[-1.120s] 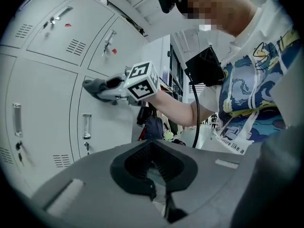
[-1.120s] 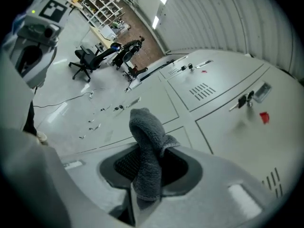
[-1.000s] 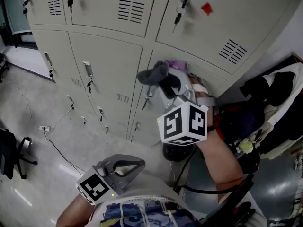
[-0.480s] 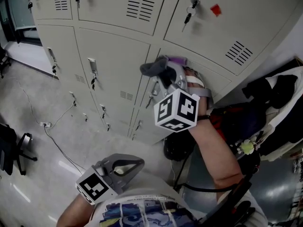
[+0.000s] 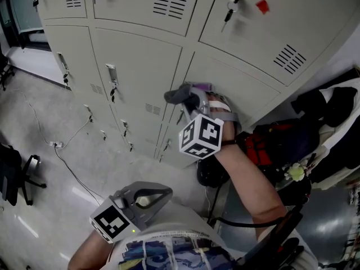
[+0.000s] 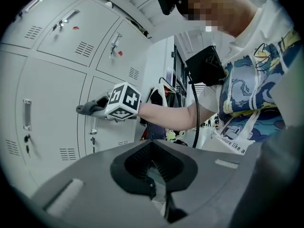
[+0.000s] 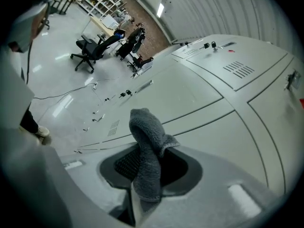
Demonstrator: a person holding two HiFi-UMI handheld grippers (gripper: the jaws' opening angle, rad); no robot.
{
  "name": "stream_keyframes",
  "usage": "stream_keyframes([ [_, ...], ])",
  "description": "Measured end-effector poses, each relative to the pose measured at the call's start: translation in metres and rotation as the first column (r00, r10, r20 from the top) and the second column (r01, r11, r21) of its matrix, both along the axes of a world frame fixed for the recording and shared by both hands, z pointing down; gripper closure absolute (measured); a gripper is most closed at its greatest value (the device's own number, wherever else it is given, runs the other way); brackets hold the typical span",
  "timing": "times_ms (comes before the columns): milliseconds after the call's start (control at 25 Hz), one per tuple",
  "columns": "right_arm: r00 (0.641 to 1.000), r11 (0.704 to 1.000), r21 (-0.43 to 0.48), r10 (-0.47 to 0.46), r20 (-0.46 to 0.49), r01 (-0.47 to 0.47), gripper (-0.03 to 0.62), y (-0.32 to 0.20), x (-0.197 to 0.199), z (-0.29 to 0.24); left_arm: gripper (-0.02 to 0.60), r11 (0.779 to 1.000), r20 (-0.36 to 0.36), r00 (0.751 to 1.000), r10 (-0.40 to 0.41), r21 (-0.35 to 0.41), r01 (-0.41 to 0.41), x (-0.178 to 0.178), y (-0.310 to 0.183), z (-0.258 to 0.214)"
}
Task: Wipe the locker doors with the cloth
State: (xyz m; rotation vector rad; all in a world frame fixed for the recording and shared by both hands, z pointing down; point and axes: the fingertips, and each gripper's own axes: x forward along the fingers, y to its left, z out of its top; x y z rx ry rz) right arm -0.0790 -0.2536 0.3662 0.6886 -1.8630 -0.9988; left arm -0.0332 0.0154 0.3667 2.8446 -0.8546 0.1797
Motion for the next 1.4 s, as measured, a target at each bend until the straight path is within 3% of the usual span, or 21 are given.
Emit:
stream_keyframes([
  [320,1.0,0.999,0.044,0.009,0.01,-0.009,0.484,0.002,-0.002,0.004,0.578,1.0,-0.008,1.0,0.005,0.011,-0.005,0.0,0.002,-0.002],
  [800,1.0,1.0,0.016,-0.01,0.015,0.01,0.484,0.005,-0.002,0.015,0.578,1.0,-0.016,1.0,-0.005,-0.001,0.005,0.001,0.001,0.0],
  [1000,0.999,0.998,-0.041,-0.039,0.036,0.041,0.484,0.009,0.0,0.022,0.578,1.0,-0.007,1.0,-0.002,-0.001,0.002,0.004,-0.001,0.001],
  [1200,0.996,0.998,-0.024,-0.048,0.073,0.05,0.484,0.018,0.016,0.03,0.578,1.0,-0.001,1.0,-0.012,0.001,0.012,0.006,-0.003,0.001],
  [1400,0.997,0.998,-0.067,-0.002,0.082,0.007,0.484,0.03,0.045,0.07,0.578,1.0,-0.001,1.0,-0.018,-0.017,0.018,0.003,-0.006,0.004],
])
